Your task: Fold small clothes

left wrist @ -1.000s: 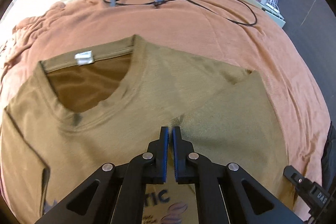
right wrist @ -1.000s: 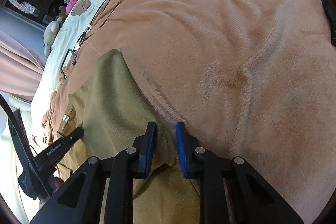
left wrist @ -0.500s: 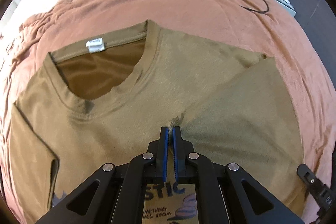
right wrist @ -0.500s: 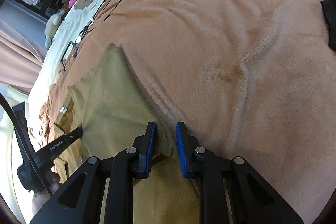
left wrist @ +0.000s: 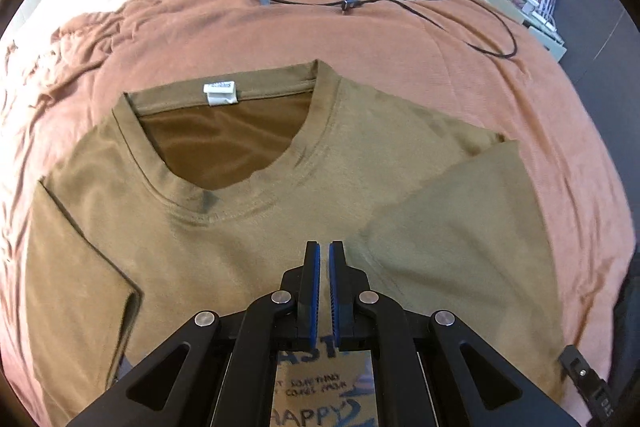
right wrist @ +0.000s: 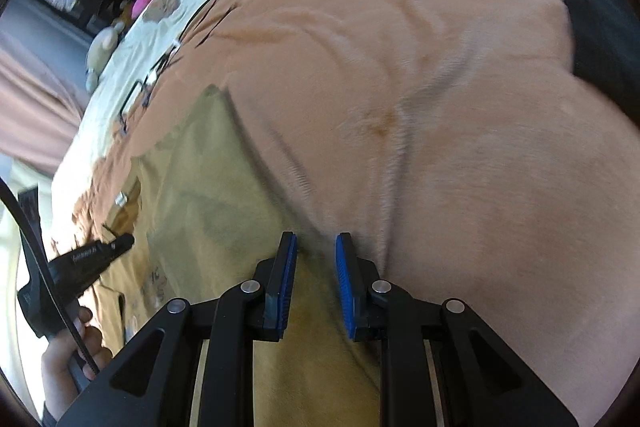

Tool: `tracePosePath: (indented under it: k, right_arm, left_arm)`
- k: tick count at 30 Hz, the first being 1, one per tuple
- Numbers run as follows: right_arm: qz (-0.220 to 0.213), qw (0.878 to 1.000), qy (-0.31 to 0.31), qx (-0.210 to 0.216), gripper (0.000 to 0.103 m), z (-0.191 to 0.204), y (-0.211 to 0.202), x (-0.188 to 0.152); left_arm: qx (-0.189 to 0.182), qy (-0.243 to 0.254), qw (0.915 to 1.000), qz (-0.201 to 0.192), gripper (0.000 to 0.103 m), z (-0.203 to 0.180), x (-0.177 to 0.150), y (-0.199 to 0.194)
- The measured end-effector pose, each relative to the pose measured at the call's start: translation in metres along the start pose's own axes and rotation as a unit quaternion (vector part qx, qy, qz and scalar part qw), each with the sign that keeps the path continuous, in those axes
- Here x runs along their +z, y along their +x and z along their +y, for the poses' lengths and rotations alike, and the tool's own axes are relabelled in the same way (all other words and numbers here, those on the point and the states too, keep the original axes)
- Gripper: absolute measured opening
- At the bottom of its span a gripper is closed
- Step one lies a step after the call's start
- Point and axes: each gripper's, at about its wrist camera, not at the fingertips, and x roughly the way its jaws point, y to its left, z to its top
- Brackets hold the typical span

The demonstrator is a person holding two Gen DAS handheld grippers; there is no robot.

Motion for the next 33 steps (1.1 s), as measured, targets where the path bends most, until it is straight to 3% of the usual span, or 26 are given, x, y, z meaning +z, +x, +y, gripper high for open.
tracePosePath:
  k: [3, 9, 11, 14, 16, 18, 19, 25, 33]
  right_arm:
    - [0.000, 0.999, 0.030, 0.033, 0.016, -0.008, -0.004, -0.002]
    - [-0.012, 0.997, 0.051, 0.060, 0.020, -0.016, 0.001, 0.001]
    - [-0.005, 0.997, 0.049, 0.067, 0.020, -0.016, 0.006, -0.001]
    - [0.005, 0.996, 0.053, 0.074, 0.020, -0.019, 0.013, -0.002]
    - [0.008, 0.996, 0.055, 0.076, 0.020, -0.024, 0.012, 0.001]
    - [0.006, 0.996, 0.055, 0.075, 0.020, -0.029, 0.009, 0.003]
    - [0.005, 0.996, 0.055, 0.074, 0.020, -0.031, 0.007, 0.004]
    - [0.007, 0.996, 0.059, 0.066, 0.020, -0.029, 0.006, 0.002]
    - [-0.002, 0.997, 0.038, 0.068, 0.020, -0.013, 0.004, 0.000]
  left_arm:
    - [-0.024, -0.005, 0.9996, 0.015, 0.005, -0.001, 0.001, 0.009]
    - [-0.019, 0.017, 0.9992, 0.031, 0.019, -0.014, 0.003, 0.032]
    - [-0.017, 0.017, 0.9994, 0.026, 0.029, -0.014, 0.005, 0.033]
    - [-0.028, 0.015, 0.9992, 0.022, 0.037, -0.015, 0.005, 0.034]
    - [-0.026, 0.019, 0.9992, 0.022, 0.037, -0.017, 0.003, 0.035]
    - [-0.025, 0.019, 0.9993, 0.020, 0.021, -0.018, 0.001, 0.034]
    - [-0.030, 0.020, 0.9991, 0.023, 0.006, -0.018, 0.000, 0.033]
    - [-0.024, 0.033, 0.9991, 0.008, 0.004, -0.018, -0.006, 0.015]
    - [-0.003, 0.028, 0.9993, 0.024, 0.004, -0.006, -0.010, 0.012]
